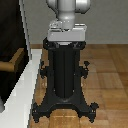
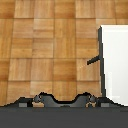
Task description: Open the door by pressing down and pulling on the handle.
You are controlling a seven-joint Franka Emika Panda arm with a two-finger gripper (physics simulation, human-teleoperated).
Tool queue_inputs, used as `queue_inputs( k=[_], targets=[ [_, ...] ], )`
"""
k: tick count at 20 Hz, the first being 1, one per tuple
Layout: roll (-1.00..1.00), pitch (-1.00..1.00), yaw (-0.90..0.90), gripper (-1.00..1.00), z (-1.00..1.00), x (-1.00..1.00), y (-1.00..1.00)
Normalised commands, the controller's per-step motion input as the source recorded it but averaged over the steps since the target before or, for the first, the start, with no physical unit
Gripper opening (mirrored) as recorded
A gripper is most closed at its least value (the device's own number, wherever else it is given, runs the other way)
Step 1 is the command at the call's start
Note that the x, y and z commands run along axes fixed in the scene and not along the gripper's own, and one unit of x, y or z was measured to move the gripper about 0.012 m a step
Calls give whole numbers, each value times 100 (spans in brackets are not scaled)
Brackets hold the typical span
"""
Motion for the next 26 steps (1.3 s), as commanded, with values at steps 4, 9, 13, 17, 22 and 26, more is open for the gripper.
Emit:
queue_inputs(
  k=[4, 9, 13, 17, 22, 26],
  targets=[
    [0, 0, 0, 100, 25, 0, -25],
    [0, 0, 0, 100, 0, 0, -80],
    [0, 0, 0, 100, 0, 0, -100],
    [0, 0, 0, 100, 0, 0, -75],
    [0, 0, 0, 100, 0, 0, -80],
    [0, 0, 0, 100, 0, 0, -50]
  ],
)
